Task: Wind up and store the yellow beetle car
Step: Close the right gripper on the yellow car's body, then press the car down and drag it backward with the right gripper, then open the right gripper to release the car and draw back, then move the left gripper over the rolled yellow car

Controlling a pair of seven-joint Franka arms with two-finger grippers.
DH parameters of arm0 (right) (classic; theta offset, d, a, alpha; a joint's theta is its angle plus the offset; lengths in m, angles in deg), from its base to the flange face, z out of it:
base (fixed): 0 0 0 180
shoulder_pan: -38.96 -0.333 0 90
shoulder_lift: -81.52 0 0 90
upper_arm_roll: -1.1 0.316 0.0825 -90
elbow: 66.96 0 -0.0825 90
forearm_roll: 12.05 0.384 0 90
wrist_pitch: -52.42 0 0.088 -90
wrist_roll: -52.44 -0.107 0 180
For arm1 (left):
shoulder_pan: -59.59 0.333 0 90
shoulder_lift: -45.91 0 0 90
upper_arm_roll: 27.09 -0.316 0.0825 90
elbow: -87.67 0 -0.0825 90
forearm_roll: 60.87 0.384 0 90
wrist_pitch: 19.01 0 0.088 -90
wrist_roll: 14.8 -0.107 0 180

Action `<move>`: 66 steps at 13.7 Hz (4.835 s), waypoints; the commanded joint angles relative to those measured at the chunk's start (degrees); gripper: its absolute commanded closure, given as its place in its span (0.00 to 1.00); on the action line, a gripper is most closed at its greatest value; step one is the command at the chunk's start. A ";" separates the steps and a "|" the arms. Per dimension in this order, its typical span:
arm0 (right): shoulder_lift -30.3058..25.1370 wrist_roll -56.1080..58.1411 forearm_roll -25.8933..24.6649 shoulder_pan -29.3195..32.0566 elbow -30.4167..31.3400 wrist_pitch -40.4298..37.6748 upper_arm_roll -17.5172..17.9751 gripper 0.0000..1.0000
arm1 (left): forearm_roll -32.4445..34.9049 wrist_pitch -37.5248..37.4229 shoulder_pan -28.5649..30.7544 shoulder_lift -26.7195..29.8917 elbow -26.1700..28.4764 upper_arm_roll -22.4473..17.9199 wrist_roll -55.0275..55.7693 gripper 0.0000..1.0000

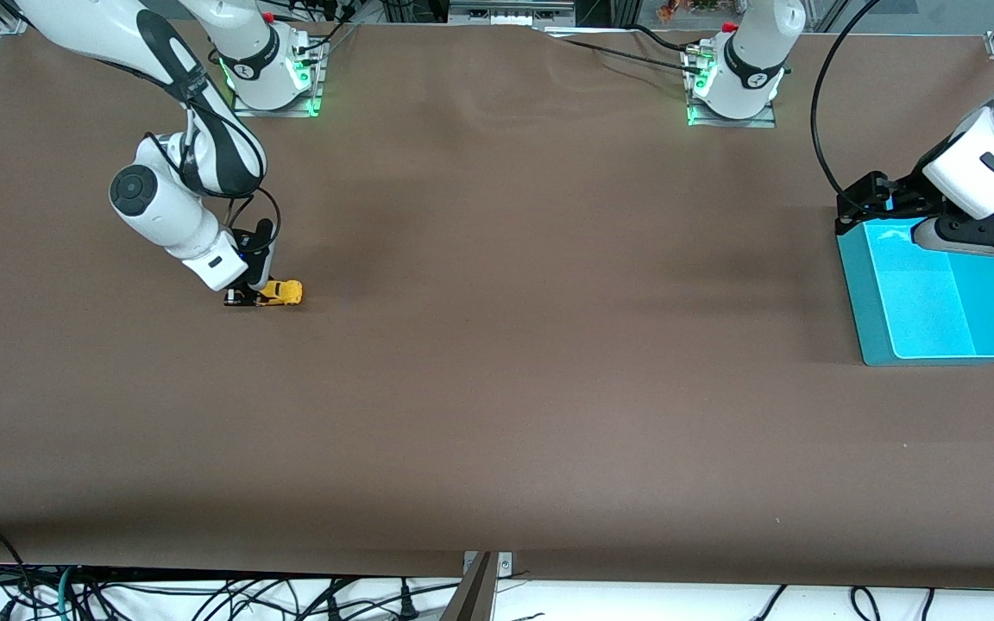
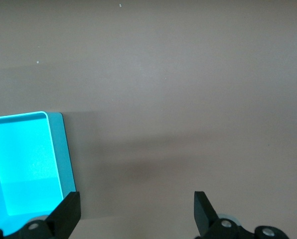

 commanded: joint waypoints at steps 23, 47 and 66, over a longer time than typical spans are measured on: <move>-0.13 20.67 -0.23 5.03 -0.42 -2.05 -14.28 1.00 | 1.24 -0.91 -0.05 0.44 -0.44 0.07 0.02 0.00; -13.31 -3.03 -0.23 4.68 -29.59 -42.91 -3.82 0.00 | 1.24 -0.91 -0.05 0.44 -0.44 0.07 0.02 0.00; -23.51 -74.25 2.41 1.61 -36.19 -62.87 -2.68 0.00 | -4.30 -8.28 -1.72 -1.84 1.92 2.17 -2.94 0.00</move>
